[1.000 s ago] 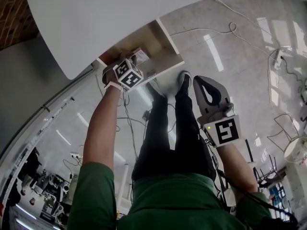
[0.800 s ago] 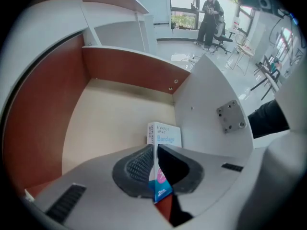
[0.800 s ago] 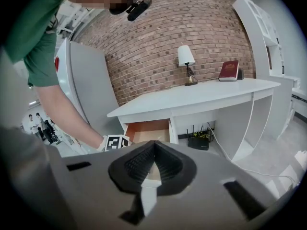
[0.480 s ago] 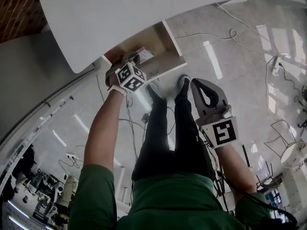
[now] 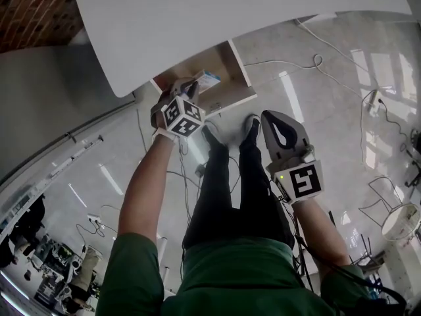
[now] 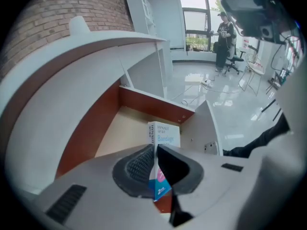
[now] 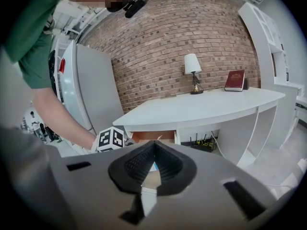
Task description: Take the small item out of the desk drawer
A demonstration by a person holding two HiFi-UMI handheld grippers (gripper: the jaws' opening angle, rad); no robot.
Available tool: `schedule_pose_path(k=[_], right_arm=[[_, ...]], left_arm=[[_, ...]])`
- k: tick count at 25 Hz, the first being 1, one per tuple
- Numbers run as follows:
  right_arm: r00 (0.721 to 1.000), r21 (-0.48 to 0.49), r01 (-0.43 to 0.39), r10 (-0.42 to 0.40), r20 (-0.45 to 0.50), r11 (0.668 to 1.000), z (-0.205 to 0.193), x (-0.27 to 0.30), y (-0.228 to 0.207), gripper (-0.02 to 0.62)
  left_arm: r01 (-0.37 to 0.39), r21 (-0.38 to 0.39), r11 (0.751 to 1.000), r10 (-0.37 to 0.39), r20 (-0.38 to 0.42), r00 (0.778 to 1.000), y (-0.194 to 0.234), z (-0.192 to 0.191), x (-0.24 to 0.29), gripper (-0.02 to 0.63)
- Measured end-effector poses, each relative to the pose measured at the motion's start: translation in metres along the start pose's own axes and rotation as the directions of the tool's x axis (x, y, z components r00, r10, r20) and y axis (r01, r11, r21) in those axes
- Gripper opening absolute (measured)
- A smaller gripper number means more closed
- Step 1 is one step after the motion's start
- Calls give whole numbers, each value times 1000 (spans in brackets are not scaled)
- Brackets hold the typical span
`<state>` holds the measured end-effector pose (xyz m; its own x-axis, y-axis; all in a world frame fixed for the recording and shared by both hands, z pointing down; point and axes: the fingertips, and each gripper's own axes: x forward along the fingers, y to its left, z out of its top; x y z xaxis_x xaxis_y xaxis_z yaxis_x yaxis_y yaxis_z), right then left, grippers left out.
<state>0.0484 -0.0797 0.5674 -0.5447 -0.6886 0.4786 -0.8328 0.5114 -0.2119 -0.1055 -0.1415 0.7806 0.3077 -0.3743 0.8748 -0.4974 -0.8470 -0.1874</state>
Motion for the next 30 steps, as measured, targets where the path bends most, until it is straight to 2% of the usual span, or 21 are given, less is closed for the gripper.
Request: schedule_pose_path(k=[15,21,30], right_arm=[[997,-41,-34,36,65,999,61,-20,25,3],[993,-77,-42,50,106,996,95,-26,36,3],[988,-55,-42,50,148,998,126,-46,43,3]], left_arm=[[-63,-88,994,76,156,985,10,60,-113,26],[-103,-119,987,128,223,966,28,85,-165,26],[-151,-144,978,187,292,938,44,114,-241,26]])
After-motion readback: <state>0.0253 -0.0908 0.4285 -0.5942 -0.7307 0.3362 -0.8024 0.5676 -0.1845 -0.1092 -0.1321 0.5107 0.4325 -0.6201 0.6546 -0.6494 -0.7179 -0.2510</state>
